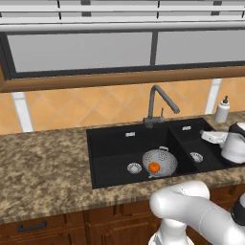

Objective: Put the colander in the sink, put the orange in the colander, and turn on the sink faucet and pour water over the colander.

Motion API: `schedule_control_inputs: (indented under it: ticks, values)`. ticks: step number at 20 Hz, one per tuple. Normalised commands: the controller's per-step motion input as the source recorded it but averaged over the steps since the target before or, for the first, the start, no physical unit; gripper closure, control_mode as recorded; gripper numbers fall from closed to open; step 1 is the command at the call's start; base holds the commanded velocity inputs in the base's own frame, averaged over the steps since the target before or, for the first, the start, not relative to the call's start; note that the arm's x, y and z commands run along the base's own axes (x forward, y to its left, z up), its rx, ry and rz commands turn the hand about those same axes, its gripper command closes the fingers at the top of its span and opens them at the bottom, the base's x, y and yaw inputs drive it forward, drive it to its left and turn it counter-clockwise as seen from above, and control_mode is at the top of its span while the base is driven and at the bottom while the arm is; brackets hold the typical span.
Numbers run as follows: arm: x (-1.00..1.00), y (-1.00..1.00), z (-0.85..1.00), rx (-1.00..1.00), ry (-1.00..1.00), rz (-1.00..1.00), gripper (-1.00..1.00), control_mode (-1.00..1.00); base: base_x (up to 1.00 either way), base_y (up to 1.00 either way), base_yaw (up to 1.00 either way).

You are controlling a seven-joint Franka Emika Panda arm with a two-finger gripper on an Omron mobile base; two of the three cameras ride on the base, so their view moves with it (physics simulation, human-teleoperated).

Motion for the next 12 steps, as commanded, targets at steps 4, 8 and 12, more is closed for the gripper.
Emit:
schedule_control_inputs:
  ticks: [4,8,12]
  values:
    - [0.11,0.0,-0.13,-0.01,0.0,0.0,-1.0,-1.0,0.0,0.0,0.0]
    - [0.48,0.0,-0.06,-0.03,-0.01,0.0,-1.0,-1.0,0.0,0.0,0.0]
    - [0.62,0.0,-0.04,-0.01,-0.02,0.0,-1.0,-1.0,0.0,0.0,0.0]
